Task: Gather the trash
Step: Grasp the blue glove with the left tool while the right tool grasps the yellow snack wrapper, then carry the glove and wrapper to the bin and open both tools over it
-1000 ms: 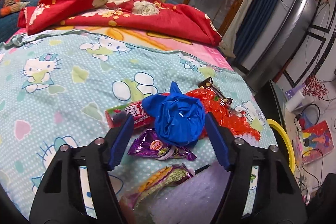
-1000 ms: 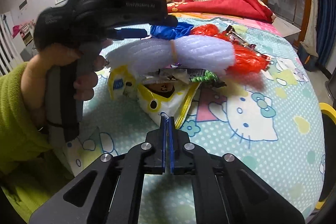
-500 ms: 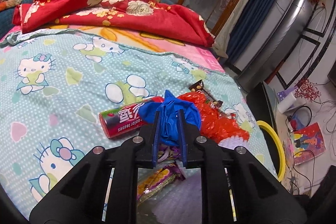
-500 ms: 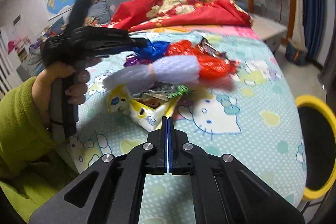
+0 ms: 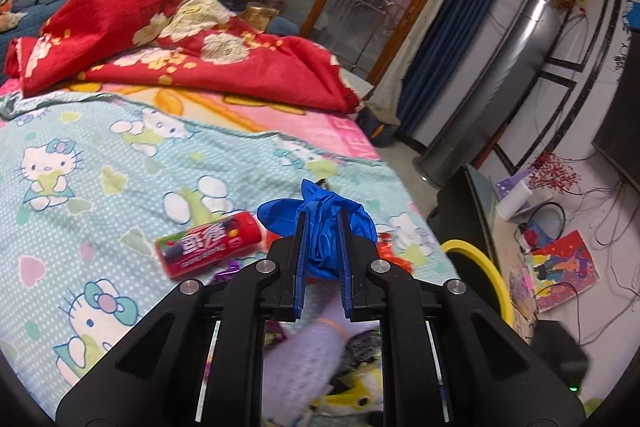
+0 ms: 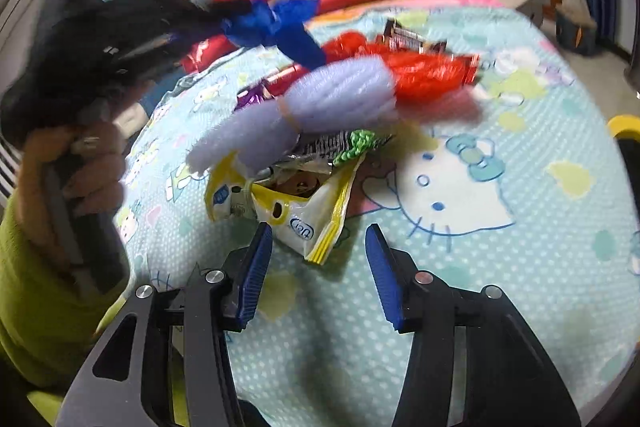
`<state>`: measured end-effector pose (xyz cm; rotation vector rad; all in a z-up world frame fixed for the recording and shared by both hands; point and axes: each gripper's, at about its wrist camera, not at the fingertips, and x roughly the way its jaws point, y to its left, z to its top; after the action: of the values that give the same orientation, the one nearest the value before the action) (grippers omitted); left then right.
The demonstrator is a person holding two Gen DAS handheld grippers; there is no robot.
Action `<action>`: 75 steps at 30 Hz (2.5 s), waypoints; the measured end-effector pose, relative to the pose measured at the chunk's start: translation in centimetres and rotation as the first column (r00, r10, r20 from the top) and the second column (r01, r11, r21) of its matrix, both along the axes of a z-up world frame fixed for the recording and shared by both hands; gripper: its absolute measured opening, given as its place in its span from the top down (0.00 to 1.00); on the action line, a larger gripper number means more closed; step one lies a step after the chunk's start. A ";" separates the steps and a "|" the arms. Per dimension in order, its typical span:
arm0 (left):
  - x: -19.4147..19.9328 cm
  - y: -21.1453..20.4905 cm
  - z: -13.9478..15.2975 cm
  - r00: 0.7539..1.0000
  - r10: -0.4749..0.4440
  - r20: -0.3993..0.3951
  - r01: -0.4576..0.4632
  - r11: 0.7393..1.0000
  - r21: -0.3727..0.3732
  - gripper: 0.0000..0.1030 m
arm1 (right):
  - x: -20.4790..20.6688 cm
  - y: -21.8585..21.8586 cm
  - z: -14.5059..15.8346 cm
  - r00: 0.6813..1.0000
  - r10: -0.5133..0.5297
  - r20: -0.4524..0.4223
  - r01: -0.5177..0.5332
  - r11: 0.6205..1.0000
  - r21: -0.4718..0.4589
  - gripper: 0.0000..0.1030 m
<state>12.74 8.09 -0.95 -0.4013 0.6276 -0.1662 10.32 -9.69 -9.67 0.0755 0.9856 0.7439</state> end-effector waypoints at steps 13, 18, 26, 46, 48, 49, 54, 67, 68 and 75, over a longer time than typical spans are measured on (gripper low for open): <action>-1.0 -2.1 1.9 0.997 -0.061 0.049 0.061 0.998 -0.009 0.92 | -2.1 -1.5 2.9 0.989 0.007 0.146 -0.004 1.000 -0.027 0.86; -1.3 -2.8 2.5 0.995 -0.077 0.063 0.078 0.997 -0.012 0.92 | -2.5 -4.3 4.3 0.987 -0.023 0.159 0.028 0.999 -0.025 0.86; -1.7 -3.9 3.1 0.992 -0.099 0.077 0.100 0.995 -0.013 0.92 | -3.7 -6.9 7.2 0.990 -0.018 0.141 0.007 0.997 0.076 0.87; -1.0 -4.9 0.1 0.994 -0.107 -0.014 0.107 0.994 0.031 0.91 | -2.7 -13.1 3.4 0.970 -0.202 0.138 0.227 0.955 -0.190 0.89; -0.7 -4.6 -0.7 0.996 -0.070 -0.056 0.073 0.995 0.063 0.79 | -2.8 -13.8 3.5 0.964 -0.221 0.148 0.248 0.949 -0.196 0.89; -0.6 -4.5 -1.2 0.996 -0.051 -0.074 0.057 0.994 0.088 0.75 | -2.9 -14.2 3.6 0.961 -0.228 0.156 0.257 0.945 -0.202 0.89; -0.5 -4.3 -2.7 0.992 -0.004 -0.128 0.029 0.981 0.193 0.63 | -3.3 -15.3 4.5 0.936 -0.256 0.241 0.314 0.918 -0.244 0.90; -0.1 -6.1 -6.6 0.974 -0.013 -0.224 0.081 0.951 0.299 0.94 | -2.3 -20.3 6.1 0.869 -0.392 0.302 0.457 0.870 -0.187 0.91; -0.2 -6.2 -6.4 0.977 -0.019 -0.214 0.084 0.950 0.300 0.97 | -2.2 -20.5 6.1 0.865 -0.399 0.304 0.463 0.867 -0.181 0.91; -0.4 -8.0 -3.7 0.989 -0.075 -0.128 0.108 0.955 0.277 0.98 | -1.2 -22.5 7.0 0.831 -0.455 0.320 0.514 0.848 -0.128 0.91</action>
<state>12.39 0.09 -4.63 -0.1050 0.7736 -0.1394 9.13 -32.14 -2.69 0.0344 0.7215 0.1652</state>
